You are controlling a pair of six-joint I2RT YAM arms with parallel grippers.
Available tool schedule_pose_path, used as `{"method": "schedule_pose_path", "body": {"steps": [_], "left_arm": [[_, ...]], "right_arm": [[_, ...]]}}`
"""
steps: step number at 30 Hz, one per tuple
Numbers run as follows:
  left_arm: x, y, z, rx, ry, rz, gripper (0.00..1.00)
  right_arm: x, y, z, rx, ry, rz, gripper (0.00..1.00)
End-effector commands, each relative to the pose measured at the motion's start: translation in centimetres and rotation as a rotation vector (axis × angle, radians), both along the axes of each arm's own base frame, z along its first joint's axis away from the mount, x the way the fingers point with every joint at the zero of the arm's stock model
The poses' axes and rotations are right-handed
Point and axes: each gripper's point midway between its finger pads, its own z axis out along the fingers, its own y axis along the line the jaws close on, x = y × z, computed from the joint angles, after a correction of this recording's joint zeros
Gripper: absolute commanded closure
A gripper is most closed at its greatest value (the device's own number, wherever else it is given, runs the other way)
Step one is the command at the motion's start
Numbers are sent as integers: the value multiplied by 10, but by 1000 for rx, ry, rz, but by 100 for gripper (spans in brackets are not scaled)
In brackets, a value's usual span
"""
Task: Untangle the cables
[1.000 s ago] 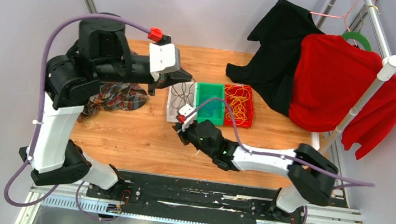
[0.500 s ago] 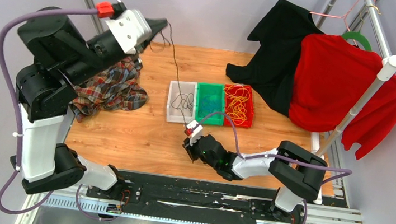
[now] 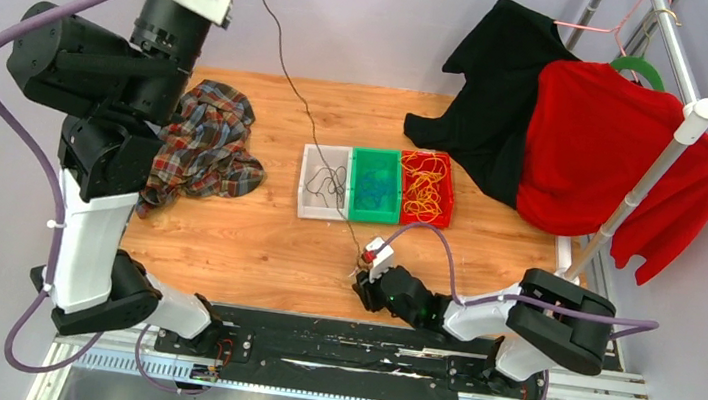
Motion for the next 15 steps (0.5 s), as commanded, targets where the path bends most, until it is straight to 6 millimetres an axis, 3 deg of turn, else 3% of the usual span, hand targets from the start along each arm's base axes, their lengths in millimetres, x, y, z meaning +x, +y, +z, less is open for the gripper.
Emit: {"method": "schedule_pose_path", "body": {"steps": [1, 5, 7, 10, 11, 15], "left_arm": [[-40, 64, 72, -246, -257, 152, 100], [-54, 74, 88, -308, -339, 153, 100], [-49, 68, 83, -280, -310, 137, 99], [-30, 42, 49, -185, -175, 71, 100], [-33, 42, 39, -171, -146, 46, 100], [-20, 21, -25, -43, 32, -10, 100]], "right_arm": [[-10, -16, -12, -14, 20, -29, 65], [-14, -21, -11, -14, 12, -32, 58], [-15, -23, -10, -14, 8, -33, 59], [-13, -24, -3, -4, -1, -44, 68], [-12, -23, 3, 9, -8, -50, 71], [-6, -28, 27, 27, -39, -87, 85]]}}
